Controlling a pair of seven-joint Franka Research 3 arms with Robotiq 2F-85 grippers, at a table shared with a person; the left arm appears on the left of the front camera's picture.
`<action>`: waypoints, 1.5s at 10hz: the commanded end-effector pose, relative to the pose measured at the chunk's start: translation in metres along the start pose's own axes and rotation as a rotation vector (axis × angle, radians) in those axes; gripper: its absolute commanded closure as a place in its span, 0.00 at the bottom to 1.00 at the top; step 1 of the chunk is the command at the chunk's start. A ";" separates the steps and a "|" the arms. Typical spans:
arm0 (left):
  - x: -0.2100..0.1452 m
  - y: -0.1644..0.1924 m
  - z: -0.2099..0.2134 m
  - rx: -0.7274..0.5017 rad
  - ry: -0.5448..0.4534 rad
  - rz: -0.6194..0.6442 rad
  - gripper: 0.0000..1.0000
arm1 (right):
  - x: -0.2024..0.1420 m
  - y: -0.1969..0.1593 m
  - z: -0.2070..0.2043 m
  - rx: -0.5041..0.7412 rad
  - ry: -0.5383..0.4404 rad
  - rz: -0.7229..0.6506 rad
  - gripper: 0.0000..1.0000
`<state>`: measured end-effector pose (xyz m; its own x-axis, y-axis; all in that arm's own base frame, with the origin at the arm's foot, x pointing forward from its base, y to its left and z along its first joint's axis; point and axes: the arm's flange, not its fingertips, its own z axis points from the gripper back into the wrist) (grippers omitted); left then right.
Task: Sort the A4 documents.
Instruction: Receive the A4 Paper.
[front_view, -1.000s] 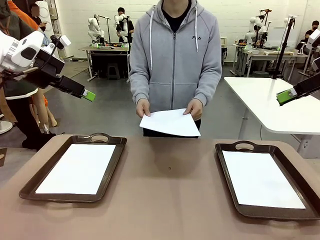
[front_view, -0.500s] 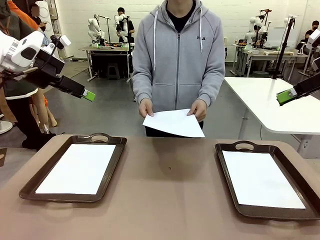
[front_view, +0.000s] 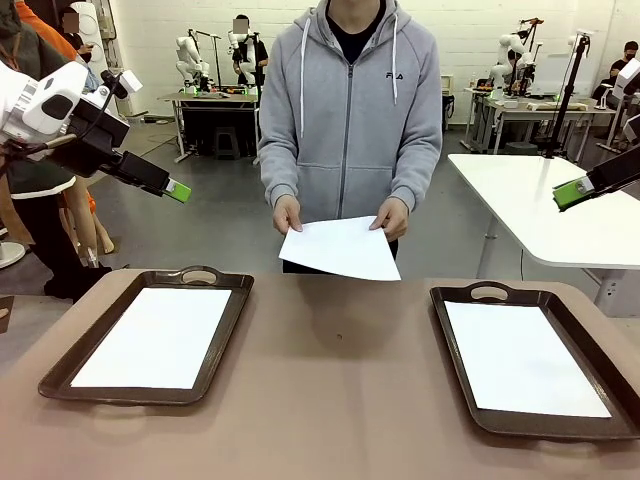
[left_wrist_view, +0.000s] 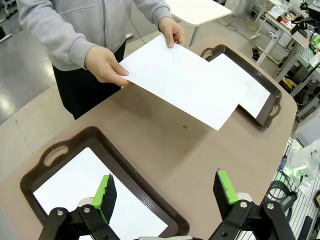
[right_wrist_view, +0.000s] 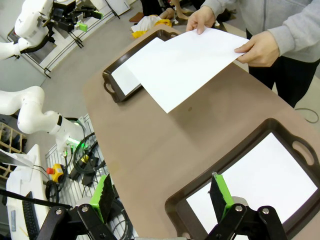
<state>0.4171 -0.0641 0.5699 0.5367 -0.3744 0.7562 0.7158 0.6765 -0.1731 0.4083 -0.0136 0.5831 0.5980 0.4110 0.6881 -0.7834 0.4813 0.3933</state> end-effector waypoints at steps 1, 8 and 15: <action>-0.002 0.001 0.001 -0.011 -0.001 -0.020 0.00 | 0.000 0.000 -0.003 0.001 -0.009 -0.002 0.00; -0.002 0.001 0.001 -0.011 -0.001 -0.020 0.00 | 0.000 0.000 -0.003 0.001 -0.009 -0.002 0.00; -0.002 0.001 0.001 -0.011 -0.001 -0.020 0.00 | 0.000 0.000 -0.003 0.001 -0.009 -0.002 0.00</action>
<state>0.4171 -0.0641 0.5699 0.5367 -0.3744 0.7562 0.7158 0.6765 -0.1731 0.4083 -0.0136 0.5831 0.5980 0.4110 0.6881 -0.7834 0.4813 0.3933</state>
